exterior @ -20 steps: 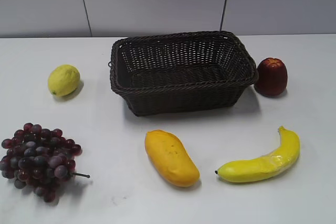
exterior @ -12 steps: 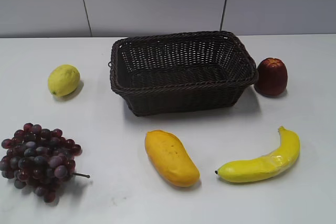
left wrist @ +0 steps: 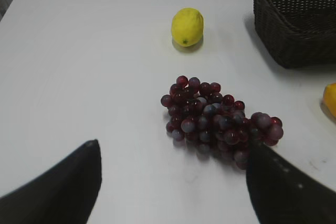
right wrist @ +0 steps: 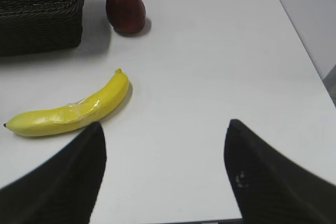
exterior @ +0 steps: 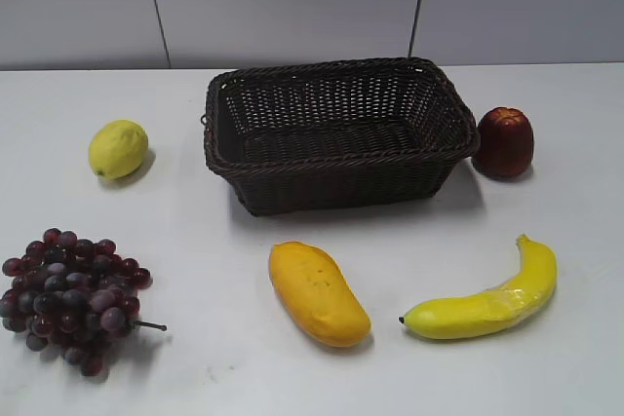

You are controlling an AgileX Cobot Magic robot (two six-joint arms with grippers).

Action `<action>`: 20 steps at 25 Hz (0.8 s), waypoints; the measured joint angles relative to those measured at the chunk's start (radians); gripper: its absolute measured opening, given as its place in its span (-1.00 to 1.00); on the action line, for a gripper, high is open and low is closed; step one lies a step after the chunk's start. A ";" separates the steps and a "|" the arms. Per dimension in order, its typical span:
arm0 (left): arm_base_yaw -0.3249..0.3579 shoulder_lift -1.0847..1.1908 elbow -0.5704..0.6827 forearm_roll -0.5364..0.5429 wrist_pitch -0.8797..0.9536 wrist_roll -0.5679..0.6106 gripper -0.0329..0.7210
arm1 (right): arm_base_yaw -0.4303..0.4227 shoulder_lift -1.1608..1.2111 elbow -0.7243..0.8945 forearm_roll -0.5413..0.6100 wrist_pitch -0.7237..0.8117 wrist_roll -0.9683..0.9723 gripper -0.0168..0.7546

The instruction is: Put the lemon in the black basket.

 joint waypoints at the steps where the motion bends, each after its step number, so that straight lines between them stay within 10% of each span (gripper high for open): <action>1: 0.000 0.000 0.000 0.000 -0.004 0.000 0.82 | 0.000 0.000 0.000 0.000 0.000 0.000 0.53; 20: 0.000 0.986 -0.219 -0.226 -0.486 0.116 0.76 | 0.000 0.000 0.000 0.000 0.000 -0.001 0.53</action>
